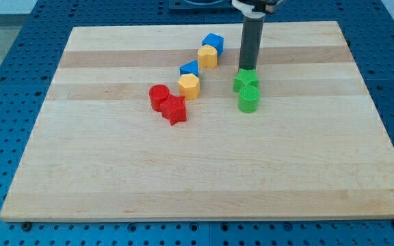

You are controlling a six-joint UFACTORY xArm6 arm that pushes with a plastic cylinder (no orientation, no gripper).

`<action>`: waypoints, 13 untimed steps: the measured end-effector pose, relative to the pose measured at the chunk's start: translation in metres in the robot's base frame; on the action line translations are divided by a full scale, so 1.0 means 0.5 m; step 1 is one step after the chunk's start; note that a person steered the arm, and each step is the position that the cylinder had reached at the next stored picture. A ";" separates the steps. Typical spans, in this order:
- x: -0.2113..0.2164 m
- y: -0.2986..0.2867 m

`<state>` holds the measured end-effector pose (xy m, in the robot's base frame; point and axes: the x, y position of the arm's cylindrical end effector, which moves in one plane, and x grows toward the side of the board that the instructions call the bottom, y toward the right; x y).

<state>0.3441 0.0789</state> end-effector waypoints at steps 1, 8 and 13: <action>0.000 0.000; 0.007 -0.120; 0.266 -0.134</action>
<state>0.4772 0.0118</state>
